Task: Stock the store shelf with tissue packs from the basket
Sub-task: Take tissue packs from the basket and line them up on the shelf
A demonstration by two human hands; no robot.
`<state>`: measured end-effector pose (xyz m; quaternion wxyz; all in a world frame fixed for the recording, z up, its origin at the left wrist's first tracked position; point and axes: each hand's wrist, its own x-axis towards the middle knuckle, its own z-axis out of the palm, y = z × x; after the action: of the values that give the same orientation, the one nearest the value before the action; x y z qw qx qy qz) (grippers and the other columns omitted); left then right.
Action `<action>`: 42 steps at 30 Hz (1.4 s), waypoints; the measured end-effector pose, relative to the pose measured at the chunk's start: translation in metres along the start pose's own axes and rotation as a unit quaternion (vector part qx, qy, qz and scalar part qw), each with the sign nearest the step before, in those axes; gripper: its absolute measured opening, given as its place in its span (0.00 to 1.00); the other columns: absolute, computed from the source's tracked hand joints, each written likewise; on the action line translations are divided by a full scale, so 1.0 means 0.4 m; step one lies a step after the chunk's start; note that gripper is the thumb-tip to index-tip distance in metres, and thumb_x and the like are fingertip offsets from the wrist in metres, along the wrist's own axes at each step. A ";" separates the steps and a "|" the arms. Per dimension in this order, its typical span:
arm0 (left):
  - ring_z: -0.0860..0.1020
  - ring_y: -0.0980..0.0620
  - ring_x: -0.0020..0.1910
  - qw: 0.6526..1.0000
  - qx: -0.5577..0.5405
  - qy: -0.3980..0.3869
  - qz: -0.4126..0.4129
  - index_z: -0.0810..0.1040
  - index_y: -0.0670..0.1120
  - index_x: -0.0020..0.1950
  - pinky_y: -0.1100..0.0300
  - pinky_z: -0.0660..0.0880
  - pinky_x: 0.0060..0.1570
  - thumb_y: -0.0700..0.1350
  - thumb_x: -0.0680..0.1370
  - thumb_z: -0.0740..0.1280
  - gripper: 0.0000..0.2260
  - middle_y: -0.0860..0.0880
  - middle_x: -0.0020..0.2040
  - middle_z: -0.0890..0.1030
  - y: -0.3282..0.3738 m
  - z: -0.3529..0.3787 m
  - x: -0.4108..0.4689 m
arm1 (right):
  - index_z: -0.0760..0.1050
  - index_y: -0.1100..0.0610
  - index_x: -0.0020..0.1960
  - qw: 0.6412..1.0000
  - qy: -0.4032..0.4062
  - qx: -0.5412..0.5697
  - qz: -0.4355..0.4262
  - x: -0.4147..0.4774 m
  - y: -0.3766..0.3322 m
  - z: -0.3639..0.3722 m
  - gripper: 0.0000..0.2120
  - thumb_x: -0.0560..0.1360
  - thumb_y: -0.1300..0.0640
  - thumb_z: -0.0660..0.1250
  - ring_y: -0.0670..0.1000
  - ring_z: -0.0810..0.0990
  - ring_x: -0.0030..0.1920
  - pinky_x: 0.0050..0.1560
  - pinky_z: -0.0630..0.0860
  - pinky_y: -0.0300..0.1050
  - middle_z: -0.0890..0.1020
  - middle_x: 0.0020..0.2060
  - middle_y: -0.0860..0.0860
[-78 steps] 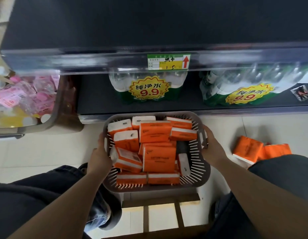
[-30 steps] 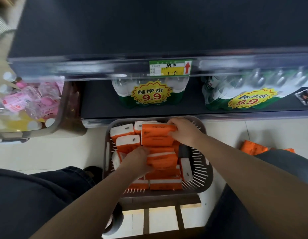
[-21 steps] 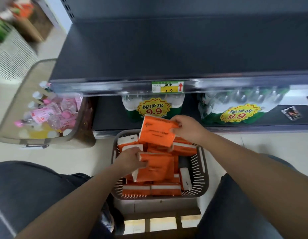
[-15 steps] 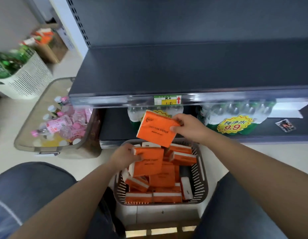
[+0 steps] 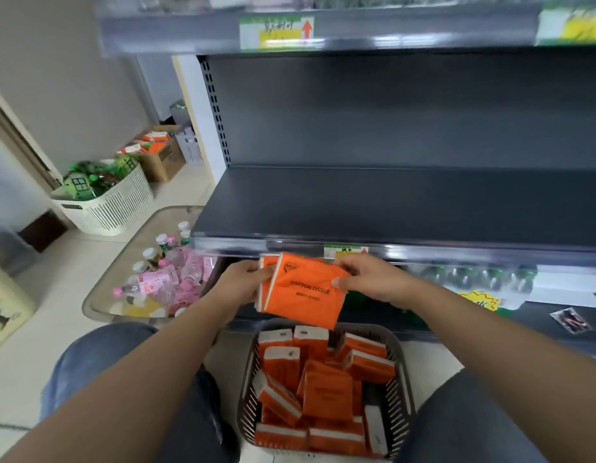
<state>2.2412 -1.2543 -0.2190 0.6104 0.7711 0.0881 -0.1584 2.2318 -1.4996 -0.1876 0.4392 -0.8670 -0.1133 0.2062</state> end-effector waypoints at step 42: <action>0.82 0.44 0.54 0.973 -0.162 0.009 0.164 0.77 0.50 0.60 0.42 0.76 0.59 0.54 0.62 0.75 0.27 0.45 0.55 0.83 0.272 -0.292 0.708 | 0.65 0.49 0.68 0.944 0.214 0.251 -0.021 0.813 -0.194 -0.096 0.29 0.71 0.54 0.74 0.46 0.76 0.55 0.57 0.76 0.49 0.76 0.54 0.43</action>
<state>2.5576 -1.1835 -0.1954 0.7442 0.6671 -0.0094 -0.0332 2.5373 -1.3587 -0.1884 0.6610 -0.7496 0.0203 0.0285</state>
